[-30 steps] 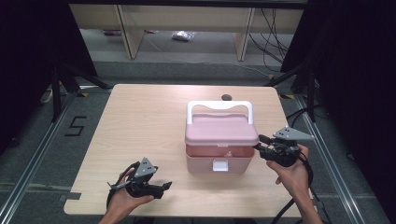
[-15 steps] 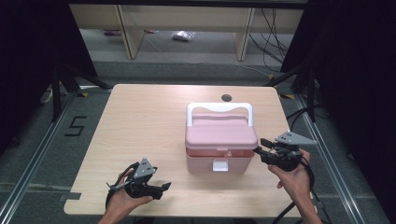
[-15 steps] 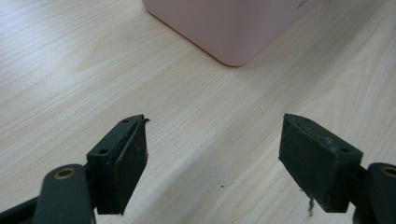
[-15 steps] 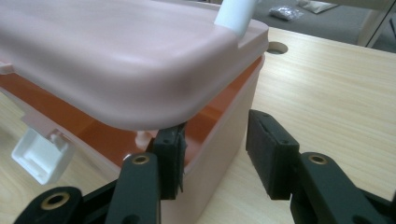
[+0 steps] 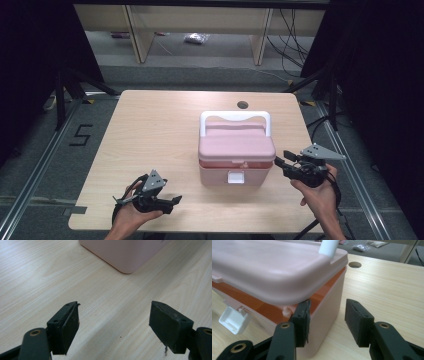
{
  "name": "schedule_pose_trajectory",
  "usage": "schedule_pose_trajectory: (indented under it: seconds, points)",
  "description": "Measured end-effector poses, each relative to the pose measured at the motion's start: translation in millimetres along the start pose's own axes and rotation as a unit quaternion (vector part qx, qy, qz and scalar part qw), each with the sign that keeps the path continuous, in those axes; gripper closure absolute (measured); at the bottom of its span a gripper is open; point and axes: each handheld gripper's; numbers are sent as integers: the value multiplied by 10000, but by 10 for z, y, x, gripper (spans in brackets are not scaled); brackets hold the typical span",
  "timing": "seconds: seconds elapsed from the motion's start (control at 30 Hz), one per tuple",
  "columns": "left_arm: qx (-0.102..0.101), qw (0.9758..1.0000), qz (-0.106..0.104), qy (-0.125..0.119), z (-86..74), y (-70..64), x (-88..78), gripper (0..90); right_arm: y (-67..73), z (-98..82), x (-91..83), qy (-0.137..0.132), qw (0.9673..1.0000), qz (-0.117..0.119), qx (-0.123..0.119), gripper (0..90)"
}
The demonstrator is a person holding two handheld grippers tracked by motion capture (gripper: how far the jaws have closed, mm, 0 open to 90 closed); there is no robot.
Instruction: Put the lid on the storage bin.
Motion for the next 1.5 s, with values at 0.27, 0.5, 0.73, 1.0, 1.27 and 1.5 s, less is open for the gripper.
schedule_pose_trajectory:
  seconds: [0.27,0.5,0.73,1.0,1.27,1.5]
  points:
    - [-19,10000,12,13,-5,2,-15,234,-51,-28,-30,21,9998,-167,-147,539]
    - [-73,10000,7,-56,-12,1,-38,234,-21,-92,-48,124,9996,-250,-68,469]
    - [-114,9999,18,-94,-21,-7,-59,234,14,-181,-65,94,9997,-217,-46,411]
    - [-159,9998,13,-94,-45,-10,-70,233,19,-320,-119,18,9994,-293,-169,363]
    - [-180,9998,17,-103,-46,-9,-97,233,32,-527,-143,156,9996,-146,-192,344]
    - [-143,9999,48,-65,-76,-31,-46,232,56,-629,-152,385,9993,-34,27,322]
Point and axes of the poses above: each handheld gripper's, and its own axes: x roughly forward along the jaws, z roughly out of its top, y roughly to its left, and after that the axes turned 3 degrees about -y, right-handed
